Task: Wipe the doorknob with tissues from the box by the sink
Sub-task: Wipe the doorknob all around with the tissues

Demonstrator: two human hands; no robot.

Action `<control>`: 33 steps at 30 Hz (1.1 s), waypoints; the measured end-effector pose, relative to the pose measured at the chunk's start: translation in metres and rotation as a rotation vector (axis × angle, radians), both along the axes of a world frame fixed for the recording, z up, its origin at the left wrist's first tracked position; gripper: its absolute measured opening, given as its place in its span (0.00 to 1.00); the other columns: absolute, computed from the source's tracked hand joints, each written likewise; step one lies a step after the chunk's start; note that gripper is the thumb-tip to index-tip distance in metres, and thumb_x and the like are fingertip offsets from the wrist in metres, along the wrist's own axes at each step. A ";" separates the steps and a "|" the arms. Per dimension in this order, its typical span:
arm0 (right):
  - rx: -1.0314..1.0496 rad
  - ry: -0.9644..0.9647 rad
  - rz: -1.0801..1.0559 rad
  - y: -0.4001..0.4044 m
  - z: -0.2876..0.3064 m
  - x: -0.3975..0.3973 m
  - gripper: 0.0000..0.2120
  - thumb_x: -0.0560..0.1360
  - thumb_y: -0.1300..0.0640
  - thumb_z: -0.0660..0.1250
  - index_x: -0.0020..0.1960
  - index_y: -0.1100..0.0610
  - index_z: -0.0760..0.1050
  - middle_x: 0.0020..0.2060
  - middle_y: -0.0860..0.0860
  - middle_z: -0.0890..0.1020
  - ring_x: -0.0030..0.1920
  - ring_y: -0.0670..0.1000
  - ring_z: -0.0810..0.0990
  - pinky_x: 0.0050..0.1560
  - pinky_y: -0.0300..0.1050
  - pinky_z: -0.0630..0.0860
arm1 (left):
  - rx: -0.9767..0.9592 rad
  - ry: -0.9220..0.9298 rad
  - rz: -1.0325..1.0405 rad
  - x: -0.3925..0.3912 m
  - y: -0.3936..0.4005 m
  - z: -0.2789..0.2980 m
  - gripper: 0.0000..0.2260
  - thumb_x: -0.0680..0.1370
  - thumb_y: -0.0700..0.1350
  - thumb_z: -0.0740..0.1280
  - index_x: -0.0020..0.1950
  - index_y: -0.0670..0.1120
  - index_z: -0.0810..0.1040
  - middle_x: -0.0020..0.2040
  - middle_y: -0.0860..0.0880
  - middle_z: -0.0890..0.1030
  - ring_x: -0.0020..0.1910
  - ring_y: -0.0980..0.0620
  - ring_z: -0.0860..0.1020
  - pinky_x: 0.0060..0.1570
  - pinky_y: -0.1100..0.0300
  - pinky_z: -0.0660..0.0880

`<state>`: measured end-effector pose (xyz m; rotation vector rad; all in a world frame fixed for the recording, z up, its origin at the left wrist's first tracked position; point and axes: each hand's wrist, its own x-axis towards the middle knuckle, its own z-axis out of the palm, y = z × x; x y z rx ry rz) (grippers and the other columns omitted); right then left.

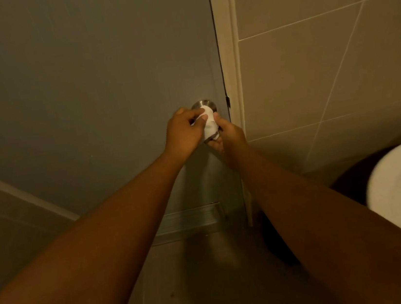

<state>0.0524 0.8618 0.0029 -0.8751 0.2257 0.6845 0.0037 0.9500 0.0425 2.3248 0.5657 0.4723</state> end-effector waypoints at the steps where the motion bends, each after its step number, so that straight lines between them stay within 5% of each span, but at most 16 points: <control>1: 0.017 0.019 0.000 0.001 0.000 0.000 0.19 0.80 0.54 0.63 0.66 0.64 0.71 0.50 0.59 0.81 0.57 0.59 0.80 0.61 0.57 0.77 | 0.030 0.021 -0.015 0.002 0.000 0.002 0.13 0.79 0.47 0.64 0.62 0.46 0.79 0.59 0.44 0.77 0.55 0.48 0.77 0.52 0.63 0.72; 7: 0.126 0.058 -0.036 0.002 -0.003 -0.001 0.18 0.81 0.60 0.59 0.69 0.64 0.68 0.58 0.62 0.79 0.62 0.62 0.77 0.66 0.59 0.72 | 0.046 0.089 -0.031 0.014 -0.006 0.006 0.11 0.81 0.43 0.59 0.60 0.42 0.76 0.63 0.43 0.73 0.59 0.47 0.75 0.51 0.65 0.69; 9: 0.121 0.000 -0.039 0.001 -0.004 0.001 0.15 0.81 0.62 0.57 0.66 0.62 0.70 0.51 0.59 0.79 0.56 0.60 0.77 0.64 0.58 0.74 | 0.058 0.082 -0.012 0.015 -0.007 0.006 0.12 0.82 0.43 0.59 0.61 0.42 0.76 0.64 0.43 0.72 0.60 0.46 0.75 0.53 0.65 0.70; 13: 0.059 -0.113 -0.031 0.004 -0.007 0.005 0.08 0.81 0.61 0.58 0.57 0.57 0.74 0.59 0.62 0.78 0.57 0.59 0.78 0.65 0.59 0.74 | -0.042 0.078 0.053 0.018 -0.005 0.003 0.12 0.81 0.43 0.59 0.61 0.43 0.77 0.64 0.43 0.73 0.60 0.45 0.76 0.53 0.63 0.70; 17: 0.141 0.018 -0.026 0.009 -0.011 -0.006 0.19 0.81 0.52 0.59 0.67 0.62 0.71 0.59 0.61 0.79 0.57 0.59 0.78 0.63 0.56 0.75 | 0.081 0.109 -0.003 0.015 -0.003 0.003 0.12 0.80 0.44 0.60 0.62 0.45 0.76 0.63 0.44 0.73 0.57 0.48 0.75 0.52 0.64 0.69; 22: 0.114 0.044 -0.051 0.016 -0.011 -0.009 0.20 0.80 0.49 0.60 0.67 0.61 0.72 0.54 0.58 0.80 0.52 0.57 0.81 0.60 0.55 0.77 | 0.065 0.106 -0.025 0.012 -0.002 0.002 0.13 0.80 0.47 0.61 0.63 0.46 0.75 0.63 0.45 0.73 0.57 0.49 0.75 0.52 0.65 0.70; 28: -0.510 -0.520 -0.127 0.002 -0.009 -0.001 0.17 0.77 0.45 0.65 0.58 0.56 0.76 0.49 0.51 0.80 0.50 0.53 0.81 0.46 0.45 0.80 | -0.287 -0.033 0.119 0.006 0.001 -0.013 0.10 0.80 0.47 0.61 0.59 0.49 0.78 0.59 0.47 0.78 0.53 0.51 0.76 0.49 0.62 0.74; 33: -0.883 -1.071 -0.361 -0.007 -0.009 0.005 0.10 0.72 0.51 0.70 0.48 0.57 0.84 0.47 0.55 0.83 0.48 0.54 0.79 0.47 0.47 0.76 | -0.524 -0.105 0.221 0.002 0.003 -0.026 0.07 0.79 0.45 0.63 0.53 0.47 0.80 0.49 0.49 0.80 0.49 0.49 0.78 0.42 0.61 0.76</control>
